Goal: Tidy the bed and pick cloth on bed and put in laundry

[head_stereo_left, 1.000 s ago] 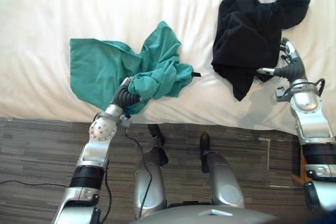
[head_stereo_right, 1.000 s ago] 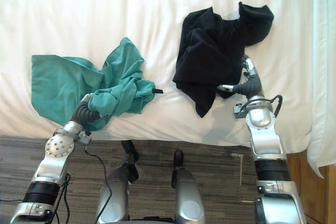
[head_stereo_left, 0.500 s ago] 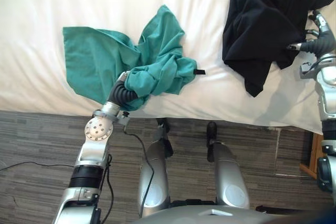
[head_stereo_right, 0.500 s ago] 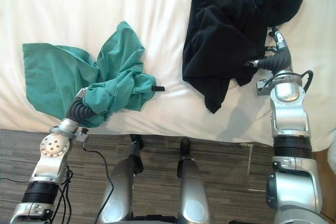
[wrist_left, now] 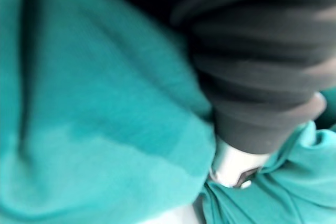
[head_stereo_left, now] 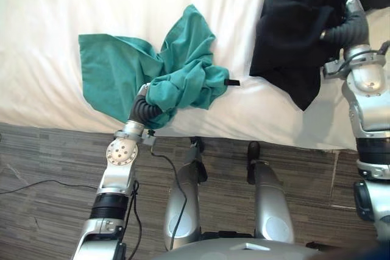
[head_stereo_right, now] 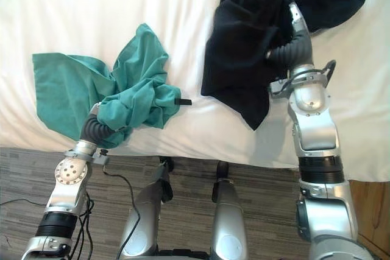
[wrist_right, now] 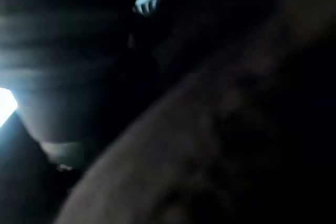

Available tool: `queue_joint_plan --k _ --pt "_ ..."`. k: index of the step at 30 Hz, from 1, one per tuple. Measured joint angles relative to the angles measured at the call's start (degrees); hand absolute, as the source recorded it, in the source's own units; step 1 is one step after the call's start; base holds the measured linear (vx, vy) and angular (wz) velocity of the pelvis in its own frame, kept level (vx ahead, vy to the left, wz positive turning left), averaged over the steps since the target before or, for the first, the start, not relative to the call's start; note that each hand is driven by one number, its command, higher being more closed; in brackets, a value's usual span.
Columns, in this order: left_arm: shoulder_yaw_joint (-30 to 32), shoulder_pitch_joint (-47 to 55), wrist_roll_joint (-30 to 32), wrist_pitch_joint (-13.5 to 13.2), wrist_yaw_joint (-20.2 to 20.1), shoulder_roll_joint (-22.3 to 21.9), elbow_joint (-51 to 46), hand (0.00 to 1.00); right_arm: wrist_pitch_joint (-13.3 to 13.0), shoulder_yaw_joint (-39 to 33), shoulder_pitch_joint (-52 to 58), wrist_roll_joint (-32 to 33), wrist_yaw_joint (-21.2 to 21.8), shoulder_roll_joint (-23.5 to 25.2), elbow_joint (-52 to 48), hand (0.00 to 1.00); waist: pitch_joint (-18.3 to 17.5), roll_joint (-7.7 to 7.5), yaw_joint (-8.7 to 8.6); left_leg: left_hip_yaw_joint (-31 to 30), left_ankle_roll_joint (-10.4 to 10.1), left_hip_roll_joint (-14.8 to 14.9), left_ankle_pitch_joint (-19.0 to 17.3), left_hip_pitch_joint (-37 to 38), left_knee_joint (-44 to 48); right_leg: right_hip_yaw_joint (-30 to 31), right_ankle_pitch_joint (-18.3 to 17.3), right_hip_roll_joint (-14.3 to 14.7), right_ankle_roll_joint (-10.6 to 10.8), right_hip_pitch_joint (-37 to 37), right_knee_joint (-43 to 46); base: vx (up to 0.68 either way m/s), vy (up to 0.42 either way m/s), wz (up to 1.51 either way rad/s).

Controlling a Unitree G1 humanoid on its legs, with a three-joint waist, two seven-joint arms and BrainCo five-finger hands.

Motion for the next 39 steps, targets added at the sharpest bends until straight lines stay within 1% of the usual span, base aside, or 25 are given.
queue_joint_plan --k 3,4,7,8,9,11,13,14,17,18,20,23,25,26,28,29,30,31,32,33,34,35,36,37,39 --pt "-0.6 0.0 0.0 0.0 0.2 0.0 0.1 1.0 1.5 1.0 -1.2 -4.0 1.1 0.4 0.1 0.0 0.0 0.05 -0.05 -0.2 0.1 -0.7 0.1 0.1 -0.3 -0.2 -0.8 -0.7 0.2 -0.1 0.8 0.0 -0.002 0.08" --pt "-0.8 0.0 -0.2 0.0 0.1 0.0 0.1 1.0 2.1 1.8 -2.0 -6.5 1.9 0.5 0.4 1.0 0.0 0.31 -0.02 -0.3 0.0 -0.9 0.3 0.2 -0.8 -0.2 -0.9 -0.9 0.2 -0.4 1.0 0.0 0.006 0.07" --pt "-0.8 0.0 -0.7 -0.3 0.1 0.0 0.1 1.0 3.1 4.6 -4.0 -13.7 4.8 0.5 1.9 1.0 0.0 0.34 -0.03 -0.4 0.1 -1.2 1.0 0.1 -2.0 -0.2 -0.9 -1.0 0.3 -1.1 1.1 0.0 0.002 0.01" --pt "-0.8 0.0 -0.9 -0.7 0.1 0.0 0.1 1.0 3.1 5.3 -5.5 -17.1 6.4 0.5 3.9 1.0 -0.1 0.46 -0.02 -0.5 0.1 -1.3 1.0 -0.3 -1.9 -0.3 -0.9 -1.1 0.3 -1.5 1.2 0.0 0.0 0.0" --pt "-0.8 0.0 -0.9 -1.1 0.1 0.0 0.1 1.0 3.1 5.9 -6.4 -19.3 7.0 0.2 5.6 1.0 -0.1 0.47 -0.04 -0.5 0.1 -1.3 1.1 -0.6 -1.9 -0.3 -0.9 -1.1 0.3 -1.8 1.3 0.0 0.0 0.0" --pt "-0.8 0.0 -0.9 -1.4 0.1 0.0 0.1 1.0 3.1 6.1 -7.9 -21.7 8.3 -0.5 7.3 1.0 -0.1 0.51 -0.04 -0.7 0.0 -1.2 1.2 -0.9 -1.9 -0.6 -0.9 -1.1 0.3 -1.9 1.3 0.03 -0.022 0.05" --pt "-1.0 -0.1 -0.9 -1.4 0.2 0.0 0.1 1.0 3.0 6.4 -9.3 -21.5 8.4 -1.0 9.6 1.0 -0.2 0.58 0.05 -1.0 -0.1 -1.1 1.3 -1.0 -1.9 -1.2 -0.9 -1.1 0.3 -1.8 1.2 0.04 -0.032 0.09" --pt "-1.3 -0.4 -0.9 -1.4 0.2 0.0 0.4 1.0 2.5 6.4 -10.3 -21.3 8.1 -1.2 11.7 1.0 -0.5 0.91 0.07 -1.4 -0.2 -1.0 1.4 -1.4 -1.9 -1.7 -0.9 -1.1 0.3 -1.8 1.1 0.05 -0.034 0.12" --pt "-3.1 -2.0 -0.9 -1.6 0.1 0.0 3.1 1.0 1.1 6.4 -12.1 -20.2 6.8 -1.7 17.2 1.0 -1.9 1.57 1.25 -1.7 -0.2 -1.0 1.5 -1.5 -2.1 -2.1 -0.9 -1.0 0.3 -1.8 0.8 0.05 -0.029 0.06" --pt "-3.8 -2.5 -0.9 -1.6 0.1 -0.1 4.5 1.0 0.7 6.5 -12.3 -19.0 6.6 -1.7 19.6 1.0 -3.0 1.66 1.72 -1.7 -0.3 -1.0 1.5 -1.5 -2.3 -2.1 -0.9 -0.9 0.3 -1.7 0.5 0.06 -0.026 0.01" --pt "-4.8 -2.8 -0.9 -1.6 0.2 -0.3 6.4 1.0 -0.4 6.9 -12.3 -16.3 6.1 -1.6 22.9 1.0 -4.7 1.72 1.82 -2.3 -0.6 -1.0 1.9 -1.4 -3.2 -2.7 -0.9 -0.8 0.3 -1.3 -0.1 0.08 -0.027 0.1" --pt "-5.1 -3.1 -0.4 -1.5 0.3 -0.8 7.4 1.0 -2.2 7.3 -12.2 -11.1 4.5 -1.5 26.8 1.0 -5.0 1.25 1.8 -2.6 -0.6 -0.9 2.0 -0.6 -3.2 -3.2 -0.9 -0.8 0.2 0.2 -0.9 0.06 -0.024 0.09" --pt "-5.1 -3.1 -0.4 -1.3 1.3 -2.3 8.8 1.0 -5.1 6.2 -9.9 -5.3 2.6 -0.1 28.7 1.0 -5.2 0.97 1.74 -2.5 -0.6 -1.1 2.0 0.9 -3.5 -3.2 -0.9 -0.9 0.2 1.8 -1.6 0.07 -0.017 0.01" --pt "-5.2 -3.1 -0.4 -1.1 1.5 -2.5 9.0 1.0 -5.7 6.0 -9.2 -4.4 2.3 0.2 29.0 1.0 -5.2 0.97 1.7 -2.5 -0.6 -1.1 2.0 1.2 -3.7 -3.2 -0.9 -0.9 0.2 2.2 -1.8 0.05 -0.01 0.0" --pt "-5.5 -3.1 -0.8 1.3 1.6 -2.7 9.5 1.0 -9.8 4.1 -4.7 0.6 1.6 2.8 29.5 1.0 -5.2 0.86 1.48 -2.4 -0.6 -1.1 1.9 3.2 -4.0 -3.1 -0.9 -0.8 0.2 4.4 -2.5 0.04 -0.017 -0.02" --pt "-5.7 -3.1 -1.1 2.1 1.7 -2.7 9.7 1.0 -11.0 3.4 -3.3 1.7 1.5 3.6 29.5 1.0 -5.2 0.8 1.44 -2.3 -0.6 -1.2 1.9 3.8 -4.0 -3.1 -0.9 -0.8 0.2 5.1 -2.8 0.05 -0.025 -0.06" --pt "-6.2 -3.0 -1.2 3.6 2.2 -2.7 10.3 1.0 -13.5 2.4 -0.5 3.5 1.4 5.7 29.4 1.0 -5.2 0.6 1.13 -2.2 -0.6 -1.2 1.9 5.3 -4.2 -3.0 -0.8 -0.8 0.3 6.7 -3.5 0.04 -0.027 -0.09" --pt "-6.4 -2.9 -1.2 4.8 2.6 -2.7 11.2 1.0 -15.8 1.7 2.3 4.6 1.2 8.0 29.3 1.0 -5.1 0.42 0.79 -2.1 -0.6 -1.4 1.9 7.1 -4.7 -3.0 -0.8 -0.8 0.3 8.5 -4.1 0.05 -0.034 -0.12" --pt "-6.4 -2.5 -1.2 5.5 2.7 -2.7 11.3 1.0 -17.0 1.7 3.8 5.1 1.1 9.2 29.2 1.0 -5.1 0.27 0.46 -2.0 -0.7 -1.4 1.8 8.0 -5.0 -3.0 -0.8 -0.8 0.3 9.4 -4.4 0.05 -0.035 -0.13" --pt "-6.3 -1.5 -1.2 6.5 2.9 -2.7 11.3 1.0 -19.0 1.7 6.9 6.2 1.1 11.5 28.2 1.0 -5.2 0.05 -0.18 -1.8 -1.0 -1.4 1.6 9.5 -5.3 -2.9 -0.7 -0.8 0.5 11.0 -5.2 0.04 -0.024 -0.14" --pt "-6.3 -1.0 -1.2 6.8 3.2 -2.7 11.3 1.0 -19.9 1.7 8.6 6.6 1.1 12.6 27.5 1.0 -5.2 -0.12 -0.28 -1.4 -1.0 -1.5 1.6 10.2 -5.5 -2.6 -0.6 -0.8 0.5 11.5 -5.5 0.04 -0.014 -0.24" --pt "-6.3 0.1 -1.5 7.5 4.0 -2.8 11.4 1.0 -21.9 1.7 11.8 7.5 1.2 14.7 27.0 1.0 -5.3 -0.58 -0.55 -0.4 -1.6 -1.5 1.2 11.7 -5.5 -2.0 -0.3 -0.7 0.8 12.9 -6.3 0.04 -0.006 -0.32" --pt "-6.3 0.8 -2.7 7.8 4.3 -3.4 12.7 1.0 -23.7 1.3 15.4 8.0 1.6 16.9 26.6 1.0 -5.5 -0.92 -0.7 0.2 -2.1 -1.6 0.7 13.7 -5.5 -1.4 0.1 -0.7 1.2 14.9 -7.3 0.05 -0.002 -0.34" --pt "-6.2 1.3 -2.8 7.8 4.5 -3.7 13.6 1.0 -24.4 1.1 17.3 8.4 1.8 18.0 26.4 1.0 -5.6 -1.14 -0.8 0.7 -2.3 -1.7 0.5 14.8 -5.5 -1.3 0.3 -0.8 1.4 16.0 -7.8 0.06 0.004 -0.32" --pt "-6.2 3.8 -4.7 7.8 4.7 -4.2 16.7 1.0 -27.4 1.6 24.9 9.0 3.7 22.2 26.8 1.0 -7.5 -2.27 -1.58 1.9 -2.3 -2.1 -0.9 18.4 -5.5 -0.6 0.7 -1.0 1.6 20.1 -10.3 0.09 0.016 -0.3"
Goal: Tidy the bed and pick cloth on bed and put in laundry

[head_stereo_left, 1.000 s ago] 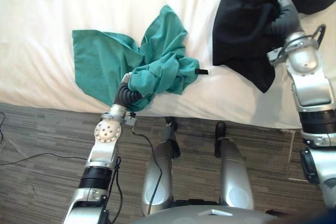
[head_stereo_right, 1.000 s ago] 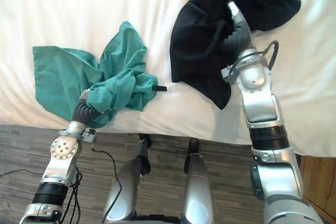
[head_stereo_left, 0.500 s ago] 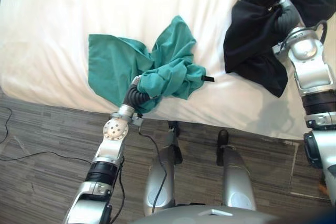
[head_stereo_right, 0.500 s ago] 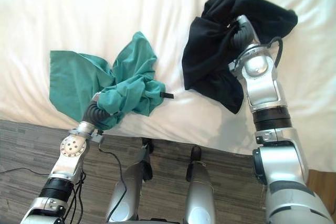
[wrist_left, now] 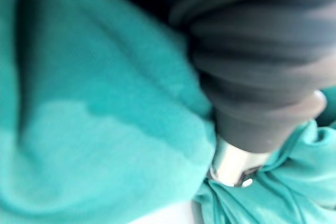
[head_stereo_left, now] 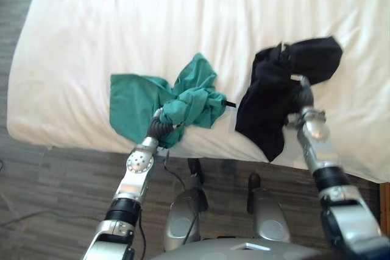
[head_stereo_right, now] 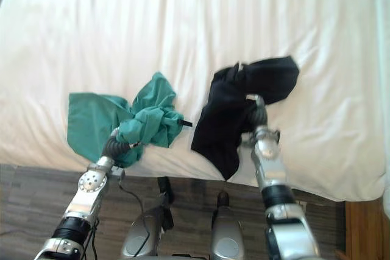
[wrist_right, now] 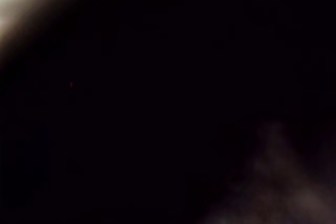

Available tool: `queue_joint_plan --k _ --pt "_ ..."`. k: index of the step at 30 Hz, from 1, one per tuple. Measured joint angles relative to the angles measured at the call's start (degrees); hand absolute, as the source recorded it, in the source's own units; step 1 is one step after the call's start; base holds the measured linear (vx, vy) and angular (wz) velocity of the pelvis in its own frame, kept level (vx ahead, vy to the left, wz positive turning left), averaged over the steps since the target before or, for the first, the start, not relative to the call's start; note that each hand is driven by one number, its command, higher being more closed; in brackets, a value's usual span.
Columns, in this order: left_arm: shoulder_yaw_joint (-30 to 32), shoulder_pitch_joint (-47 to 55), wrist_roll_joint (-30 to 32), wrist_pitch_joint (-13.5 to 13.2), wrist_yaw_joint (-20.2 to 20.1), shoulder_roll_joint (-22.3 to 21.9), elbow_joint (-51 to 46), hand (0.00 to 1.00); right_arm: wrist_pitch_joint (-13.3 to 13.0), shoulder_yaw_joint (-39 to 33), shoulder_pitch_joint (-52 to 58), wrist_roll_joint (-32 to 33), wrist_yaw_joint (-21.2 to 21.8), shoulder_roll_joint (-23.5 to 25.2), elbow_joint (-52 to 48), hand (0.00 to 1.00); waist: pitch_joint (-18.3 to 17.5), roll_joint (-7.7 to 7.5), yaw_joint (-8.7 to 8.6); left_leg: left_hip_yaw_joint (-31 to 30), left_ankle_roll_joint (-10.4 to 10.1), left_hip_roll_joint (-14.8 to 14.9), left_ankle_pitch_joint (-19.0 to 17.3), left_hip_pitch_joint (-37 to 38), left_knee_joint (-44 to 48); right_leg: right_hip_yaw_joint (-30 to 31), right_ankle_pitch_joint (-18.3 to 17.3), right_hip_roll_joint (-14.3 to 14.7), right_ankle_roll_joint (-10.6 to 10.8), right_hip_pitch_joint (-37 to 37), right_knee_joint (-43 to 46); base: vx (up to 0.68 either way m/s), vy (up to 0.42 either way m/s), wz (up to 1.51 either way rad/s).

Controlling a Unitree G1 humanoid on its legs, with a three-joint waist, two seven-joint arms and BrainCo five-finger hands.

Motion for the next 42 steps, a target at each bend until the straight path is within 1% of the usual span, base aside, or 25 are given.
queue_joint_plan --k 3,6,9,11,14,16,18,19,20,21,23,24,26,28,30,33,34,35,36,37,38,39,40,41,42 --pt "0.7 2.2 -2.1 0.0 -0.3 -0.5 4.5 1.0 -2.0 1.8 7.9 -0.1 2.9 3.2 2.2 1.0 -2.7 -1.5 -0.75 1.7 -0.3 -0.2 -1.2 4.5 -0.1 0.9 0.6 -0.1 0.3 5.2 -3.2 0.1 0.022 -0.27" --pt "1.7 4.6 -3.2 0.5 -0.5 -1.5 8.9 1.0 -2.1 3.5 13.5 0.9 5.7 5.2 5.9 1.0 -6.1 -2.59 -2.09 2.4 -0.6 -0.3 -1.4 7.8 -0.4 0.9 1.4 -0.2 0.3 9.6 -6.7 0.04 -0.006 -0.13" --pt "1.7 4.8 -5.3 1.8 0.2 -2.8 12.6 1.0 -2.2 4.4 16.3 1.2 8.5 5.4 10.0 1.0 -7.8 -2.61 -2.7 2.3 -1.1 -0.3 -1.8 10.5 -0.5 0.6 1.4 -0.1 0.3 13.1 -8.2 0.0 -0.012 -0.01" --pt "1.4 4.9 -7.4 2.6 0.5 -3.9 15.5 1.0 -3.4 4.7 17.7 1.2 11.5 5.4 13.6 1.0 -8.9 -2.23 -3.41 1.9 -1.4 0.0 -2.1 11.9 -0.5 -1.1 1.4 0.2 0.2 15.6 -9.1 -0.05 -0.031 0.19" --pt "0.8 5.1 -10.6 2.3 0.5 -5.8 17.3 1.0 -4.9 4.7 20.3 1.2 14.3 5.6 15.2 1.0 -9.6 -2.09 -3.6 -1.0 -0.9 0.2 -3.2 12.4 -0.6 -4.1 1.3 0.3 0.2 17.9 -9.8 -0.07 -0.019 0.49" --pt "-1.1 6.2 -12.8 1.3 0.5 -6.6 17.2 1.0 -5.6 4.8 21.5 1.6 14.5 6.0 15.2 1.0 -9.8 -3.07 -3.47 -4.1 -0.6 -0.6 -3.2 11.8 -0.6 -6.8 0.9 -0.1 0.4 19.1 -10.0 -0.05 -0.013 0.7" --pt "-4.3 7.8 -14.8 -0.2 1.0 -7.1 16.4 1.0 -6.8 4.8 23.3 4.2 14.4 7.2 13.7 1.0 -10.6 -4.73 -3.5 -9.0 0.4 -2.6 -3.5 9.4 -0.5 -9.0 -2.1 -0.7 1.4 19.0 -8.0 -0.04 -0.019 1.05" --pt "-5.1 8.6 -15.6 -0.7 1.2 -7.1 15.8 1.0 -7.0 4.7 23.9 4.8 14.1 7.3 12.8 1.0 -10.8 -5.12 -3.5 -10.2 0.7 -3.1 -3.4 8.6 -0.5 -8.7 -3.4 -0.6 1.2 18.7 -7.3 0.02 -0.02 1.26" --pt "-6.1 10.2 -16.8 -1.0 1.2 -7.2 14.2 1.0 -7.2 4.4 25.5 6.0 12.8 8.1 10.4 1.0 -11.4 -6.09 -3.59 -12.6 1.2 -4.6 -3.1 7.2 -0.5 -7.4 -5.2 -0.2 1.0 18.4 -6.4 0.08 -0.025 1.31" --pt "-6.4 11.7 -18.1 -1.4 1.3 -7.5 12.2 1.0 -7.1 4.0 26.2 6.2 10.7 8.8 8.8 1.0 -11.7 -6.79 -3.36 -14.5 1.8 -6.1 -2.8 6.1 -0.5 -7.8 -5.5 -0.4 0.9 18.6 -6.3 0.11 -0.021 1.22" --pt "-6.2 13.8 -19.0 -1.4 2.1 -8.0 7.9 1.0 -6.5 2.7 26.2 6.4 7.4 9.4 6.8 1.0 -12.0 -7.36 -2.73 -16.3 2.9 -7.9 -1.9 5.4 -0.5 -9.8 -4.7 -1.6 1.0 19.9 -6.6 0.21 0.024 0.91" --pt "-6.2 14.5 -20.2 -1.6 2.9 -8.0 5.4 1.0 -5.9 2.3 26.0 6.9 6.1 9.5 5.8 1.0 -12.0 -7.15 -2.66 -18.3 3.3 -8.7 -1.5 5.0 -0.4 -9.8 -3.9 -1.7 1.4 20.3 -6.2 0.23 0.033 0.92" --pt "-5.5 15.4 -20.7 -1.7 4.3 -8.0 2.2 1.0 -5.1 2.0 25.6 7.4 5.4 9.5 5.1 1.0 -12.0 -7.07 -2.32 -19.5 3.5 -8.4 -1.3 4.8 -0.1 -8.4 -2.5 -1.2 0.8 20.1 -5.5 0.12 0.009 0.63" --pt "-4.9 16.1 -20.7 -1.7 6.6 -8.1 -2.3 1.0 -3.7 2.2 25.2 7.0 5.1 9.7 2.7 1.0 -11.7 -6.4 -1.31 -20.2 3.5 -7.3 -1.3 5.2 -0.1 -6.9 -0.1 0.4 -0.4 20.0 -4.2 0.1 0.002 0.3" --pt "-3.6 17.1 -21.4 -1.1 8.2 -8.1 -5.0 1.0 -2.0 3.3 24.9 5.4 5.2 9.8 -1.2 1.0 -11.0 -5.11 -0.94 -21.7 3.5 -6.4 -1.3 6.1 -0.1 -6.5 1.3 1.6 -2.1 20.1 -2.1 0.04 -0.014 0.21" --pt "-3.2 17.2 -21.4 -0.1 9.1 -8.5 -5.9 1.0 0.0 5.7 25.1 4.3 5.6 9.8 -5.7 1.0 -10.4 -3.78 -0.57 -24.2 3.6 -6.6 -0.8 5.9 -0.2 -7.7 1.2 2.0 -2.3 20.6 -1.5 -0.04 -0.042 0.39" --pt "-3.5 17.6 -21.3 -0.1 9.1 -8.8 -5.9 1.0 0.9 6.8 25.0 4.1 5.8 9.9 -6.6 1.0 -9.9 -2.83 -0.04 -25.8 3.6 -6.9 -0.1 5.0 -0.5 -9.6 0.7 2.2 -2.9 20.6 -1.5 -0.09 -0.054 0.53" --pt "-3.6 17.7 -21.3 -0.1 9.1 -9.0 -6.0 1.0 1.2 7.0 24.9 3.9 5.9 9.9 -6.9 1.0 -9.7 -2.5 0.04 -26.4 3.6 -7.1 0.2 4.6 -0.5 -10.6 0.5 2.2 -3.0 20.8 -1.5 -0.11 -0.042 0.79" --pt "-3.7 17.9 -21.3 -0.1 9.0 -9.2 -6.4 1.0 1.9 7.3 25.0 3.5 5.9 10.7 -7.2 1.0 -9.3 -2.18 0.13 -24.9 6.0 -7.7 -1.6 3.7 -0.5 -14.0 -0.2 2.0 -2.6 22.0 -2.4 -0.12 -0.036 1.25" --pt "-3.6 19.2 -21.3 0.1 8.4 -9.1 -6.4 1.0 2.9 7.3 25.9 3.4 5.6 11.1 -8.1 1.0 -8.7 -2.56 -0.26 -18.7 10.2 -8.0 -5.6 3.0 -0.4 -18.7 1.5 1.9 -1.6 25.1 -6.9 -0.09 -0.026 1.6" --pt "-3.5 18.9 -21.4 0.1 7.6 -9.1 -6.5 1.0 3.1 7.1 26.4 3.4 5.3 11.7 -8.7 1.0 -8.1 -3.62 -0.38 -14.1 11.5 -8.2 -7.9 2.9 1.0 -21.0 2.6 1.1 -1.7 26.5 -9.4 -0.04 0.007 1.72" --pt "-3.3 18.7 -21.6 0.1 6.7 -9.1 -6.8 1.0 3.6 6.7 26.5 3.5 5.2 11.3 -9.5 1.0 -7.3 -3.92 -0.41 -7.8 11.9 -7.8 -9.1 0.9 7.0 -22.6 2.5 0.2 -1.8 27.7 -9.7 0.01 0.031 1.58" --pt "-3.3 19.8 -22.5 0.7 6.0 -9.8 -7.3 1.0 4.4 6.5 27.2 3.5 5.1 9.7 -11.7 1.0 -7.0 -0.68 0.05 -2.8 11.9 -5.5 -11.0 0.1 13.7 -23.9 2.4 1.9 -1.8 28.6 -8.6 0.01 0.047 1.44" --pt "-3.3 20.7 -22.7 1.1 5.9 -10.0 -7.6 1.0 4.9 6.3 27.5 3.7 5.2 9.0 -12.4 1.0 -6.9 0.56 -0.26 -2.8 10.7 -4.9 -9.8 0.1 13.8 -24.7 2.0 2.4 -1.9 28.8 -6.9 0.0 0.035 1.47" --pt "-3.4 22.0 -22.8 1.5 5.7 -11.2 -7.7 1.0 5.9 5.6 27.9 4.2 5.3 8.4 -12.6 1.0 -7.1 2.07 -0.9 -4.7 11.3 -5.0 -9.6 0.4 13.4 -24.9 0.2 1.8 -3.1 27.5 -1.3 -0.04 0.032 1.52"
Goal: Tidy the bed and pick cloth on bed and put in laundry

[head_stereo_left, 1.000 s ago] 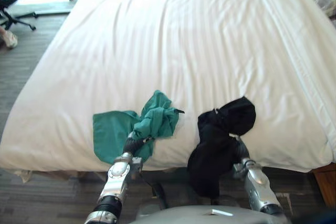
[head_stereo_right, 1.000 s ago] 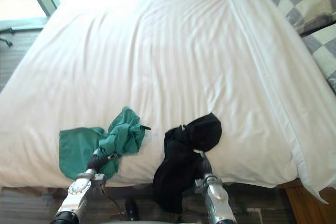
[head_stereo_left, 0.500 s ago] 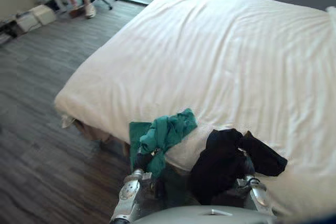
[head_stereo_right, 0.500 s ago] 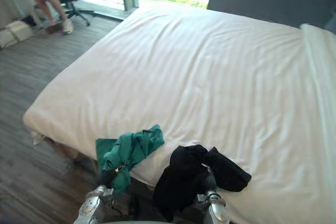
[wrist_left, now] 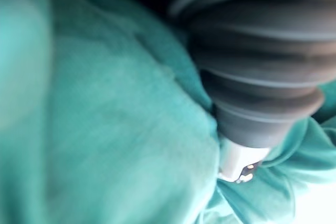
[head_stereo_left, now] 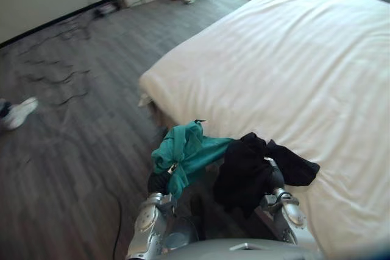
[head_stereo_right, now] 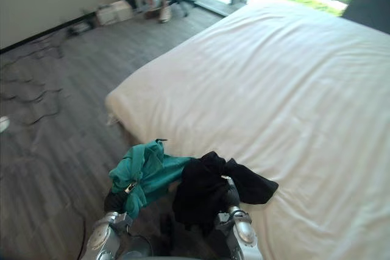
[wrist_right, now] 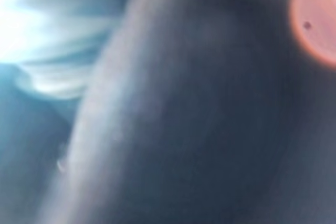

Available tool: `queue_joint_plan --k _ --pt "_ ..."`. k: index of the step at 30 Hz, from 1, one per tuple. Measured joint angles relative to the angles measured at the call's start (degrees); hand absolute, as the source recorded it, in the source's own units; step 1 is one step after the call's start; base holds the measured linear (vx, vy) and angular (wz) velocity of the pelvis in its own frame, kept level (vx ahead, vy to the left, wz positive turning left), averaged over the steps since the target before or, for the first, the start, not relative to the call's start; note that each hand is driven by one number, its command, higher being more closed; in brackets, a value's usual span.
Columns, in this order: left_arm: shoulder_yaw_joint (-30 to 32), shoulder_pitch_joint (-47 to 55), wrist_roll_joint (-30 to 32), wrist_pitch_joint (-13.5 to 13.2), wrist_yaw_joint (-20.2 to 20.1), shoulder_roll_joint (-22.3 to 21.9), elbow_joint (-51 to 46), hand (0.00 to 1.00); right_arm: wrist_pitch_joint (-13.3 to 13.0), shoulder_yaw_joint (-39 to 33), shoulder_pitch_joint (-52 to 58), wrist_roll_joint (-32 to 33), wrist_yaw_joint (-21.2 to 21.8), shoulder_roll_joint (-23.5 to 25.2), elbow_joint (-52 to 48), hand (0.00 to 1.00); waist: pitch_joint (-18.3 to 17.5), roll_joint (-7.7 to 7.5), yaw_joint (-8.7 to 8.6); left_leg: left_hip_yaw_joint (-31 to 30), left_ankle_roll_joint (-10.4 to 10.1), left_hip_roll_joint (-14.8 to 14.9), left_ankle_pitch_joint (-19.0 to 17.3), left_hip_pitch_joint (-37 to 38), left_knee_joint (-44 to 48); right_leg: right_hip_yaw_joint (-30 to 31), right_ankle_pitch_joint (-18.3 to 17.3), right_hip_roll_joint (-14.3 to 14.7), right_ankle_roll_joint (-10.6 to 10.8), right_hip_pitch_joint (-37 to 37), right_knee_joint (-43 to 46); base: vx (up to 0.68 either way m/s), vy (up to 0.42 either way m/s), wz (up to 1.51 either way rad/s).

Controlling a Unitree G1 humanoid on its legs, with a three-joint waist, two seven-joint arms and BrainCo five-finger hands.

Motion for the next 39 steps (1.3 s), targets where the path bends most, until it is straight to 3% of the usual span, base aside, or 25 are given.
queue_joint_plan --k 1,2,3,4,5,7,9,11,15,17,19,20,22,25,26,27,28,33,36,37,39 --pt "0.9 0.6 -0.3 0.1 0.0 -0.6 0.1 1.0 0.7 -1.0 -0.3 0.4 0.2 -0.3 0.1 1.0 -0.1 1.19 -0.68 -0.5 0.7 -0.3 0.3 0.1 -1.6 1.4 -4.5 1.9 0.2 -0.9 -3.4 -0.05 0.017 1.5" --pt "1.2 0.3 -0.4 0.1 -0.2 -0.6 0.1 1.0 0.8 -1.0 -0.7 0.4 0.4 0.1 0.1 1.0 -0.1 0.83 -0.97 1.2 1.1 -0.6 -0.4 0.0 -2.0 1.5 -4.1 2.9 0.0 -1.2 -8.3 -0.02 0.029 1.46" --pt "2.5 -0.3 -0.4 -0.2 -0.9 0.2 0.5 1.0 0.9 -1.1 -0.8 0.5 0.9 1.7 0.3 1.0 0.5 -2.35 -1.17 7.0 2.2 -1.3 -3.2 -0.9 0.9 1.2 -1.6 1.1 0.5 -2.0 -13.6 0.02 0.026 1.25" --pt "2.7 -0.8 -0.4 -0.1 -0.9 -0.2 1.4 1.0 1.0 -1.2 -1.0 0.5 1.3 1.7 0.4 1.0 0.5 -1.97 -2.24 8.7 2.2 0.4 -3.6 -1.9 4.4 -1.1 -1.6 1.1 0.6 -1.6 -12.7 0.07 0.025 1.06" --pt "2.5 -0.2 -0.5 -0.2 -1.3 -1.2 2.2 1.0 1.6 -1.5 -0.7 0.6 1.7 1.3 1.1 1.0 0.1 -1.17 -0.97 10.5 -0.6 2.9 -4.3 -1.0 8.1 -2.4 -3.0 0.1 1.5 -1.6 -9.2 0.09 0.037 0.71" --pt "1.7 1.2 -0.5 -0.4 -1.8 -2.0 2.3 1.0 1.8 -1.8 -1.1 0.6 1.8 1.1 2.4 1.0 -0.4 -1.24 -0.52 9.6 -1.3 -0.2 -2.9 1.8 3.4 -3.0 -3.8 -2.1 1.7 -1.6 -5.6 0.09 0.084 0.4" --pt "0.3 1.4 -0.5 -0.5 -1.9 -1.3 2.7 1.0 2.1 -2.3 -1.9 0.4 1.6 1.6 3.5 1.0 -0.6 -1.46 -0.67 6.2 -0.1 -4.1 2.4 6.3 -7.5 -5.7 -2.6 -4.0 2.5 -2.0 -1.3 0.03 0.07 0.76" --pt "-0.1 0.7 -0.6 -0.5 -1.9 0.0 3.1 1.0 2.3 -2.4 -2.8 0.3 1.2 2.6 5.9 1.0 -0.7 -1.9 -0.44 3.6 0.1 -4.8 5.5 9.2 -13.7 -6.2 -1.7 -4.1 2.5 -2.9 2.4 0.03 0.005 0.68" --pt "0.1 0.2 -0.6 -0.7 -1.9 1.0 5.1 1.0 2.4 -1.2 -2.6 0.1 -0.9 3.6 7.0 1.0 -1.1 -3.14 0.88 0.7 -0.1 -5.5 4.8 9.5 -13.6 -8.3 -1.1 -6.2 2.0 -4.0 8.4 0.07 -0.001 0.37" --pt "-0.3 0.3 -0.5 -0.7 -1.9 1.2 5.3 1.0 2.4 -1.1 -1.8 0.1 -1.8 3.5 7.1 1.0 -1.0 -3.12 0.97 0.0 -0.1 -5.9 4.2 9.9 -13.8 -9.1 -0.3 -8.1 0.7 -5.2 13.5 0.07 0.018 0.31" --pt "-0.5 -0.1 -0.5 -0.9 -2.0 1.5 7.3 1.0 2.2 -1.2 -0.4 0.2 -2.5 2.9 7.5 1.0 -1.0 -2.72 0.82 -3.1 0.3 -5.7 3.9 10.6 -13.6 -7.6 2.2 -9.5 -3.7 -8.5 23.1 0.1 0.015 0.52" --pt "-0.5 -0.5 -0.5 -1.0 -2.0 2.0 8.1 1.0 2.2 -1.5 0.0 0.2 -2.6 3.0 7.7 1.0 -0.9 -2.56 0.71 -4.3 0.6 -5.5 4.1 10.6 -13.5 -5.8 0.0 -8.8 -2.6 -8.9 22.9 0.12 -0.021 0.86" --pt "-0.6 -2.6 -0.4 -1.1 -1.9 2.7 12.2 1.0 2.0 -1.3 0.6 0.3 -2.6 2.9 9.9 1.0 -1.0 -2.73 -0.71 -8.8 0.4 -4.5 4.5 10.5 -13.5 4.3 -4.8 -3.2 -0.6 -11.1 16.6 0.11 -0.052 1.01" --pt "-0.7 -4.1 -0.3 -1.0 -1.6 3.1 14.1 1.0 1.9 -1.2 0.8 0.4 -2.8 2.9 12.7 1.0 -1.2 -3.09 -0.81 -11.3 -0.1 -4.9 4.9 10.8 -13.5 11.9 -4.7 -0.8 -0.2 -12.5 11.0 0.07 -0.063 0.71" --pt "-0.7 -3.8 -0.3 -1.0 -1.6 3.2 14.3 1.0 1.9 -0.9 0.7 0.4 -2.9 3.1 14.2 1.0 -1.8 -4.24 -0.61 -12.1 -0.5 -6.0 4.8 10.8 -13.7 13.5 -3.9 -1.3 0.2 -12.6 7.0 0.03 -0.096 0.37" --pt "-0.7 -3.1 -0.3 -1.1 -1.6 3.3 14.6 1.0 1.6 -0.8 0.6 0.4 -2.9 3.4 15.1 1.0 -2.4 -5.89 -0.32 -11.8 -0.6 -7.6 4.6 10.9 -13.8 13.8 -1.5 -2.8 0.2 -12.5 3.4 0.05 -0.13 0.32" --pt "-0.8 -3.0 -0.3 -1.1 -1.6 3.3 15.2 1.0 1.4 -0.9 0.4 0.4 -2.9 3.4 15.5 1.0 -2.6 -6.11 -0.33 -11.6 -0.6 -7.9 4.6 10.9 -13.8 13.7 -2.4 -3.3 0.9 -12.0 3.0 0.05 -0.119 0.09" --pt "-3.5 -1.6 -0.2 -2.2 -4.4 1.8 16.4 1.0 -0.4 -3.0 -0.2 1.5 -2.8 3.1 16.1 1.0 -2.8 -4.32 -0.59 -8.1 -2.3 -6.4 4.2 12.1 -13.8 12.9 -2.3 -2.5 1.0 -10.0 0.2 0.05 -0.121 0.03" --pt "-4.0 -1.9 0.2 -3.2 -4.5 1.9 16.3 1.0 -0.6 -3.6 -0.4 1.5 -2.2 3.1 17.2 1.0 -2.6 -4.94 -0.58 -8.3 -2.4 -6.4 4.4 12.8 -13.8 12.8 -2.3 -2.2 1.0 -8.4 -1.0 0.09 -0.105 0.02" --pt "-4.4 -1.3 0.6 -3.4 -4.5 2.2 16.5 1.0 -1.2 -3.4 -2.1 1.4 1.9 5.2 20.1 1.0 -1.7 -6.14 -2.0 -5.7 -4.5 -4.5 3.0 13.7 -13.9 14.8 -0.7 -0.1 0.7 -6.7 -3.3 0.03 -0.049 -0.04" --pt "-4.4 -1.0 0.6 -3.4 -4.5 2.2 16.5 1.0 -1.2 -3.5 -1.9 1.4 1.9 5.1 20.1 1.0 -1.7 -6.08 -2.11 -5.7 -4.2 -4.5 2.8 13.7 -13.9 14.8 -1.0 -0.1 0.4 -6.7 -3.5 -0.05 -0.019 -0.04"
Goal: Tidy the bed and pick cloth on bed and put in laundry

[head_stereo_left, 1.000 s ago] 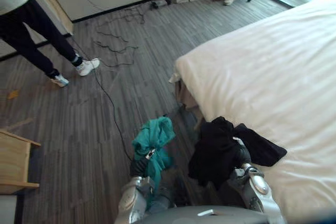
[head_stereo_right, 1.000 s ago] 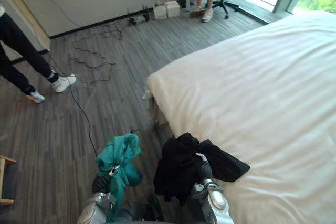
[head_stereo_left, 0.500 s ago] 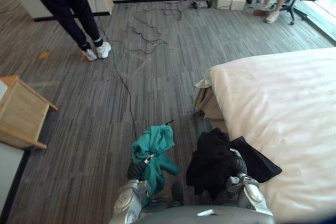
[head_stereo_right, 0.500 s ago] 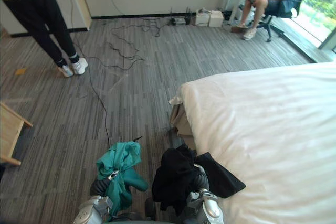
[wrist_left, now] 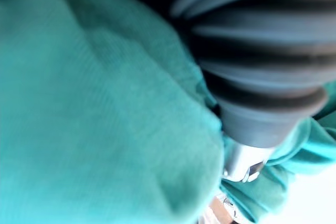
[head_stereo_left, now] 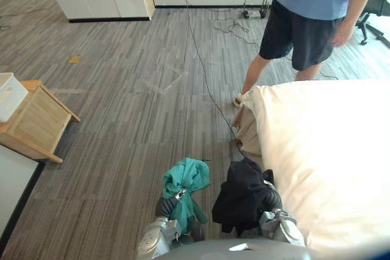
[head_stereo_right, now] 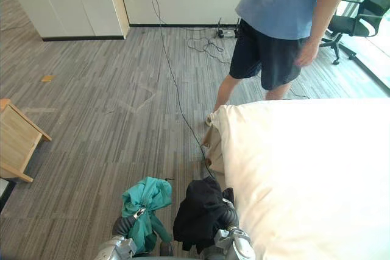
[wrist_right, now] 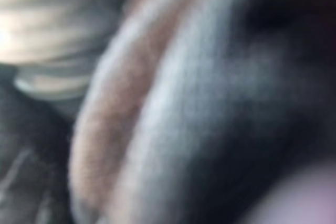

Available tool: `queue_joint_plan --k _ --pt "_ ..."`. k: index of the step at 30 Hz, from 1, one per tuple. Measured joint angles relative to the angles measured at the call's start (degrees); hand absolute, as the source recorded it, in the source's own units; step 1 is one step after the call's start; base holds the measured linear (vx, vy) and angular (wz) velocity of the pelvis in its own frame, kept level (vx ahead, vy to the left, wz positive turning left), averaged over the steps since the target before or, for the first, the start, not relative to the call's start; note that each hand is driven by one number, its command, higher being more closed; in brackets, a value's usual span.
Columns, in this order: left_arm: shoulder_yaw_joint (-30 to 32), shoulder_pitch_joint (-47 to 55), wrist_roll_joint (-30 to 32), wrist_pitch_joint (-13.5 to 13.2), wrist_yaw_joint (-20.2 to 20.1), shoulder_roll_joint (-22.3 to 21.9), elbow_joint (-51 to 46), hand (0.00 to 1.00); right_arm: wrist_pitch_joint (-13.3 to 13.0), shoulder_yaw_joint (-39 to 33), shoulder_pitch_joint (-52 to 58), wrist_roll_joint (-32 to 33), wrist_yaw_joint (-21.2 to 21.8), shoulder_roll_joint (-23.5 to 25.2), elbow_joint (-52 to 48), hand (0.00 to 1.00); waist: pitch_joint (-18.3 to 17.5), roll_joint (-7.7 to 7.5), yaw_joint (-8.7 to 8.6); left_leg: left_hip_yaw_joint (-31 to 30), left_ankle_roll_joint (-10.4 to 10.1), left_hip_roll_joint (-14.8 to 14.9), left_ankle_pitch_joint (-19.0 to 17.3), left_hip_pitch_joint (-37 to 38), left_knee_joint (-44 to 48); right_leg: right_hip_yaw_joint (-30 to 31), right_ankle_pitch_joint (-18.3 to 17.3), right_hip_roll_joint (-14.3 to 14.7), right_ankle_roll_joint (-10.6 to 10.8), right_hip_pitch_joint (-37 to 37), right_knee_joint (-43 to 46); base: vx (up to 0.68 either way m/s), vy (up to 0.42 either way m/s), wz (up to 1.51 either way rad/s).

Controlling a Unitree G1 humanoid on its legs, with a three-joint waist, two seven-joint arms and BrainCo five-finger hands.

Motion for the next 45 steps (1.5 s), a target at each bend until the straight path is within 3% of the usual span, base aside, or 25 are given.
queue_joint_plan --k 8,13,14,16,19,23,28,32,36,37,38,39,40,41,42,45 --pt "0.2 0.3 -1.5 0.0 0.3 -0.1 -0.4 1.0 0.0 0.2 2.0 0.7 0.0 -0.3 -0.5 1.0 -0.2 0.06 -0.03 1.6 -0.4 0.1 0.4 -1.0 0.0 1.5 0.0 0.3 -0.4 -0.7 -1.9 0.0 -0.018 -0.08" --pt "0.3 0.8 -8.1 0.0 0.6 -0.1 -2.3 1.0 -0.1 2.4 3.1 4.1 0.5 -1.0 -4.1 1.0 -0.5 -0.09 0.32 2.5 -0.1 0.1 -0.3 -1.4 1.0 1.7 0.3 0.3 -0.4 0.2 -3.7 0.1 -0.04 -0.03" --pt "0.3 0.7 -8.5 0.0 0.7 0.0 -2.6 1.0 -0.1 2.8 2.9 4.5 0.6 -1.4 -4.3 1.0 -0.5 -0.16 0.42 2.6 0.0 0.1 -1.2 -2.6 3.4 1.7 0.4 0.2 -0.3 0.0 -3.7 0.09 -0.037 0.08" --pt "0.5 0.9 -9.7 0.0 1.3 -0.2 -5.4 1.0 -0.2 3.0 2.4 5.1 1.5 -2.7 -4.8 1.0 0.4 0.03 0.82 3.3 0.0 2.2 -7.0 -11.4 21.2 1.1 1.5 0.5 -0.4 0.3 -3.8 0.07 -0.033 0.25" --pt "2.0 1.6 -9.7 0.0 1.7 -0.9 -7.6 1.0 -0.2 3.6 3.5 5.3 1.7 -4.8 -6.9 1.0 1.9 1.59 1.88 6.3 -0.6 6.2 -9.1 -16.5 37.4 0.5 1.5 1.6 -0.5 3.3 -3.8 0.02 -0.014 0.06" --pt "2.7 0.6 -9.7 0.1 1.7 -1.2 -7.7 1.0 -0.6 2.3 3.2 5.6 2.3 -4.8 -9.7 1.0 2.6 3.07 2.77 5.9 -0.7 5.2 -9.2 -14.3 31.6 0.5 1.2 1.6 -0.9 3.5 -5.0 0.0 -0.006 0.01" --pt "2.0 1.7 -9.8 0.7 1.7 -2.5 -7.2 1.0 0.1 2.5 4.7 5.6 2.5 -4.8 -11.0 1.0 2.7 3.36 3.09 5.7 -0.6 3.4 -6.8 -8.8 18.3 0.5 2.4 1.9 -1.3 3.7 -6.9 -0.08 -0.022 0.02" --pt "2.1 2.0 -11.3 0.7 1.6 -2.4 -4.5 1.0 0.7 2.5 5.9 5.4 2.7 -5.0 -11.4 1.0 2.6 3.49 3.54 7.9 -0.1 3.9 -8.7 -8.8 18.2 2.7 1.4 2.0 -1.5 2.5 -5.9 -0.1 0.028 -0.18" --pt "2.5 3.3 -11.8 0.5 0.4 -1.7 -3.6 1.0 1.3 2.6 6.8 4.5 4.4 -4.9 -11.4 1.0 -0.1 1.64 4.36 10.5 1.8 1.5 -12.5 -8.7 19.1 5.2 -4.2 -2.1 0.5 -2.6 4.3 0.03 0.101 -0.31" --pt "2.5 3.6 -11.6 0.5 0.3 -1.7 -4.1 1.0 1.3 2.9 6.8 4.5 4.6 -5.0 -11.4 1.0 -0.6 0.6 4.67 10.9 3.0 0.2 -13.6 -8.2 19.3 5.8 -6.5 -4.5 3.3 -7.3 18.3 0.13 0.102 -0.06" --pt "2.7 3.5 -11.5 0.4 0.2 -1.2 -4.2 1.0 1.3 3.2 6.7 4.5 4.5 -4.7 -11.4 1.0 -0.5 -0.14 4.66 10.9 3.4 -0.5 -14.1 -7.6 19.4 6.2 -6.0 -5.9 4.0 -9.7 26.1 0.17 0.078 0.06" --pt "2.5 3.5 -11.0 0.3 -0.1 0.1 -4.3 1.0 1.3 4.4 7.0 4.5 4.4 -4.6 -11.4 1.0 -0.5 -1.74 4.48 10.6 3.8 -1.6 -14.8 -5.8 19.3 6.1 -1.4 -8.1 4.0 -13.7 37.5 0.18 0.085 0.15" --pt "2.4 3.5 -10.1 0.3 0.0 0.7 -4.3 1.0 1.4 5.6 7.2 4.5 4.3 -4.7 -11.4 1.0 -0.7 -2.41 4.55 10.1 3.7 -2.2 -15.2 -4.3 18.7 5.7 2.7 -9.3 3.2 -15.4 42.1 0.27 0.101 0.21" --pt "1.9 3.8 -9.1 0.3 0.0 1.0 -4.4 1.0 1.4 6.6 7.3 4.5 4.1 -4.7 -11.4 1.0 -0.5 -2.11 4.32 8.8 3.9 -2.4 -15.4 -1.4 16.9 4.5 9.1 -10.2 1.4 -17.4 47.5 0.33 0.082 0.18" --pt "1.6 3.9 -9.0 0.3 0.1 0.9 -4.5 1.0 1.3 7.0 7.4 4.5 4.0 -4.6 -11.4 1.0 -0.6 -2.21 4.28 8.0 4.1 -2.4 -15.6 -0.2 16.1 4.2 9.3 -10.2 0.9 -18.7 49.7 0.29 0.046 0.3" --pt "-0.3 3.0 -9.1 0.3 0.6 1.0 -4.5 1.0 1.3 7.3 8.0 4.5 3.2 -4.7 -11.5 1.0 -0.5 -2.11 2.9 3.2 4.9 -1.8 -16.2 3.0 14.0 2.3 1.3 -8.9 1.0 -25.2 49.4 0.27 -0.011 0.61"
